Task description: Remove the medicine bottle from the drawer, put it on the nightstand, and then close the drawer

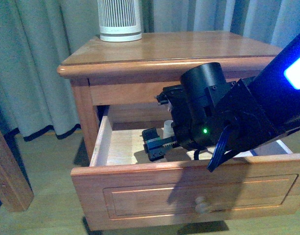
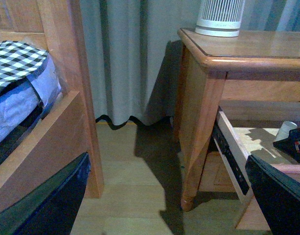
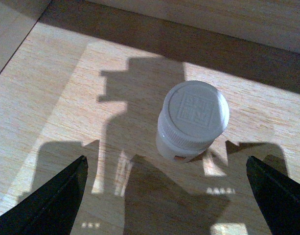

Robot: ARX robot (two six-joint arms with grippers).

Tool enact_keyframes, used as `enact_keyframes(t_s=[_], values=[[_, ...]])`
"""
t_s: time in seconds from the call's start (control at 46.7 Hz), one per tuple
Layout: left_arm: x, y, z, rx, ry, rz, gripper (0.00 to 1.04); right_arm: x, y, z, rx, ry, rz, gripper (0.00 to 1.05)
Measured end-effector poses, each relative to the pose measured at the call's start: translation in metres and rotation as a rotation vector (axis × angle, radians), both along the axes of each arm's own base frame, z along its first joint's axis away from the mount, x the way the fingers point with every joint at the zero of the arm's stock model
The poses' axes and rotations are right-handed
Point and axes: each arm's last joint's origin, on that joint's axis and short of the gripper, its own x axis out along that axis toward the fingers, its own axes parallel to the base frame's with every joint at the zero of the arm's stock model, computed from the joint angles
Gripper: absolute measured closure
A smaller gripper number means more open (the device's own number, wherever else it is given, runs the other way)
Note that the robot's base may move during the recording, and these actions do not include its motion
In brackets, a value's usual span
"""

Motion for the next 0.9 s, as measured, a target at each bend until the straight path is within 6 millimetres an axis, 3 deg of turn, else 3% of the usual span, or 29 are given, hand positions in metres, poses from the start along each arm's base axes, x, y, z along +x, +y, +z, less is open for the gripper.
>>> enact_keyframes(t_s=[0.536,0.9], values=[[0.0,0.0,0.0,0.0,0.0,0.0,0.06,0.012,0.001,0.002,-0.001,-0.025,0.024,0.07],[0.0,0.0,0.0,0.0,0.0,0.0,0.06,0.013,0.002,0.0,-0.001,-0.022,0.026,0.74]])
